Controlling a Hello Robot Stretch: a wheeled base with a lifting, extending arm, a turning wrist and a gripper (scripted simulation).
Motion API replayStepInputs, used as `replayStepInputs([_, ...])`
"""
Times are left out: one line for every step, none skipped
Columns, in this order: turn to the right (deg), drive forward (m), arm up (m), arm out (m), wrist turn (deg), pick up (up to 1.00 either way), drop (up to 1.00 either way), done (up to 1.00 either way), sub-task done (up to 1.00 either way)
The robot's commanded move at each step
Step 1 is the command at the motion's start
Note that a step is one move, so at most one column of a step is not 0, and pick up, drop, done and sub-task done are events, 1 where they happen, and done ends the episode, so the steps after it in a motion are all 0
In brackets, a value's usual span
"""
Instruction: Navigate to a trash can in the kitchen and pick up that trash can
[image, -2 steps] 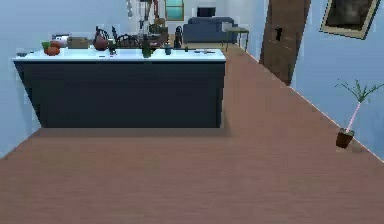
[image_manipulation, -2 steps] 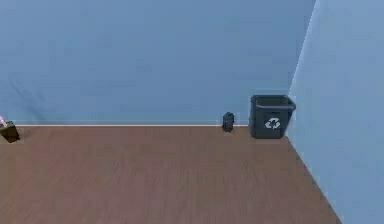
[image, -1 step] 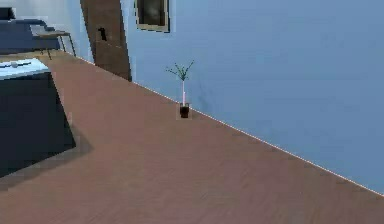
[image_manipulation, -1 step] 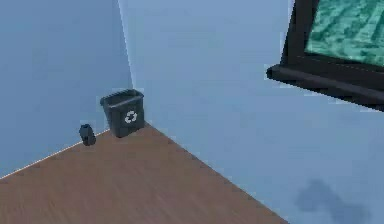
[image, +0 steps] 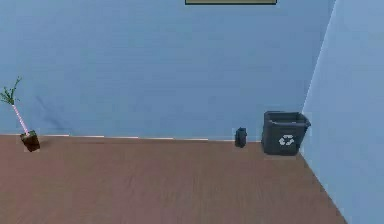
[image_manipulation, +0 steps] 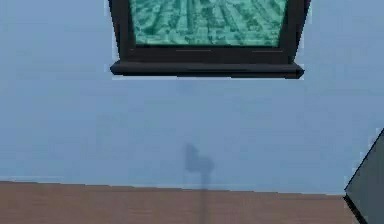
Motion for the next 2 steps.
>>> replayStepInputs([0.0,1.00,0.00,0.00,0.0,0.00,0.00,0.00,0.00])
replayStepInputs([15.0,0.00,0.00,0.00,0.0,0.00,0.00,0.00,0.00])
